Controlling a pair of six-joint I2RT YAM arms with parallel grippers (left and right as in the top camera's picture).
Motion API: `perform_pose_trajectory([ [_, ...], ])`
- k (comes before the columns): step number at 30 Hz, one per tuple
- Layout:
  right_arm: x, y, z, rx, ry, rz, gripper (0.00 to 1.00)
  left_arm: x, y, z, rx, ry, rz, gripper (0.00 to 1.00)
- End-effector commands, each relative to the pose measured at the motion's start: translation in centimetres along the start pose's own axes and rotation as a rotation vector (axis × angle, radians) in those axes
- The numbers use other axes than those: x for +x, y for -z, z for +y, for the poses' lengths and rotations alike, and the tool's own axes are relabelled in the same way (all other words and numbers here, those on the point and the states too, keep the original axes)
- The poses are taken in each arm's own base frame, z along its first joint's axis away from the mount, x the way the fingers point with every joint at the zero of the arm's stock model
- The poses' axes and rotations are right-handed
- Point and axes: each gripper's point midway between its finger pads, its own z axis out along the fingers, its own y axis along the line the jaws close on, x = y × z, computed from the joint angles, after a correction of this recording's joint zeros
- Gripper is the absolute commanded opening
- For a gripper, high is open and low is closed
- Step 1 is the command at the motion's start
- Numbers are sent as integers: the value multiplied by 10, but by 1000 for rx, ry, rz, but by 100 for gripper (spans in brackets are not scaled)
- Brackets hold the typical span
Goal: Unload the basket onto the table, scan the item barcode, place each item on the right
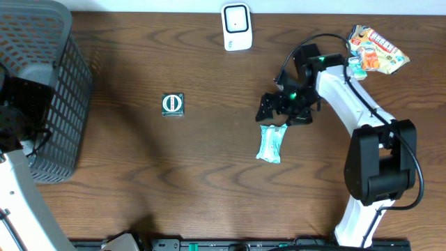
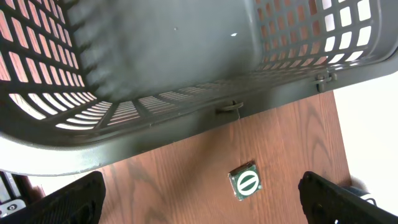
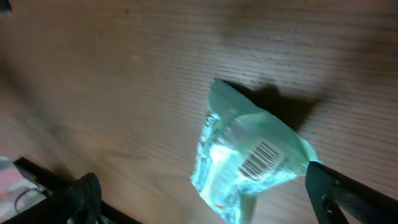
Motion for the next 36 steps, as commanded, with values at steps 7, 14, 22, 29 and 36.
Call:
perform_pose_trajectory([
  [7,-2,17,21,-146,-58,-20,95,-1,1,1,-6,5,-5,98],
  [14,2,26,12,-136,-63,-19,84,-1,1,1,-6,5,-5,98],
  [22,12,21,17,-119,-11,17,66,-2,1,2,-6,5,-6,98],
  [29,21,18,19,-110,20,50,64,-1,1,1,-6,5,-5,98],
  [36,24,12,-11,52,-66,58,59,-1,1,1,-6,5,-5,98],
])
